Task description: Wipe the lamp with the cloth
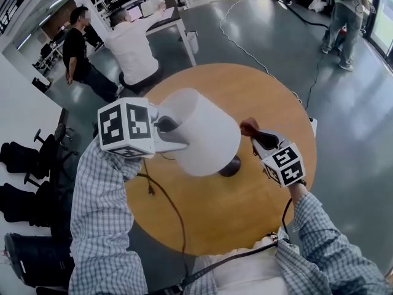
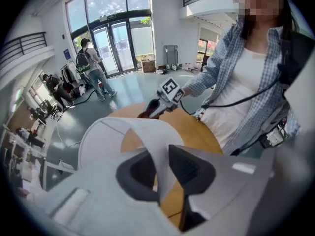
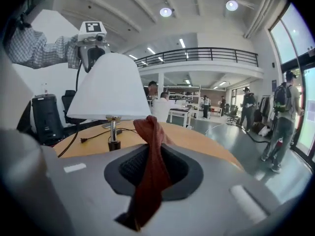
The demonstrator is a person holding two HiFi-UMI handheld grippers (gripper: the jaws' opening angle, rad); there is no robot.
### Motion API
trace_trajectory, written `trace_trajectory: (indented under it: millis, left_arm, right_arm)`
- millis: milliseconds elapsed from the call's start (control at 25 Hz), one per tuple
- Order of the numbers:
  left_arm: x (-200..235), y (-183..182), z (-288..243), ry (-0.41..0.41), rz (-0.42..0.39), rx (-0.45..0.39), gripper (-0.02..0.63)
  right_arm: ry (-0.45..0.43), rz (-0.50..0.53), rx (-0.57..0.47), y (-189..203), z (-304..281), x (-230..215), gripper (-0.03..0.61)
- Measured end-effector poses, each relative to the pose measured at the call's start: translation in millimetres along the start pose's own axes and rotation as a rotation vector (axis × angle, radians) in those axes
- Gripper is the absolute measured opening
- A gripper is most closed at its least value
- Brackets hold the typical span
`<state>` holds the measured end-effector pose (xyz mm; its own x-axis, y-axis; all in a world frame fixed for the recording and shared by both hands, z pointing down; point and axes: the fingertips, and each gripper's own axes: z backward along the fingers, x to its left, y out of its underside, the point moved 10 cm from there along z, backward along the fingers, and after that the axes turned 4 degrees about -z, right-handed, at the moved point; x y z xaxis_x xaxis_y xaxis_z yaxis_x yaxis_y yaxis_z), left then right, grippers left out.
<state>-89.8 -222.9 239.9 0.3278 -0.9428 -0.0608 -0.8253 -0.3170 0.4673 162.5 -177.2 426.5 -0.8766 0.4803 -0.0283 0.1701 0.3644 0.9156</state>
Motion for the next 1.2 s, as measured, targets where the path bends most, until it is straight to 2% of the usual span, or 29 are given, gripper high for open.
trace_trajectory:
  millis: [240, 400, 480, 600, 960, 1080, 1200]
  left_arm:
    - [-5, 27, 9, -0.021, 0.11, -0.084, 0.069]
    - [-13, 50, 16, -0.049, 0.178, -0.15, 0.067]
    - [-17, 59, 18, -0.06, 0.201, -0.174, 0.067]
    - [-21, 68, 19, -0.07, 0.219, -0.193, 0.067]
    - [-18, 73, 18, -0.086, 0.232, -0.21, 0.067]
    - [-19, 72, 18, -0.088, 0.23, -0.209, 0.069]
    - [-18, 69, 19, -0.087, 0.226, -0.204, 0.071]
  right_arm:
    - [-0.198, 0.047, -0.019, -9, -54, 61, 0.06]
    - [-0.255, 0.141, -0.018, -25, -67, 97, 0.06]
    - [-0.254, 0.211, 0.022, -20, -73, 107, 0.06]
    - [-0.231, 0.246, 0.096, 0, -75, 111, 0.06]
    - [-0.185, 0.21, 0.287, 69, -51, 81, 0.06]
    - [-0.164, 0.202, 0.285, 69, -47, 79, 0.06]
    - [-0.106, 0.235, 0.219, 42, -46, 85, 0.058]
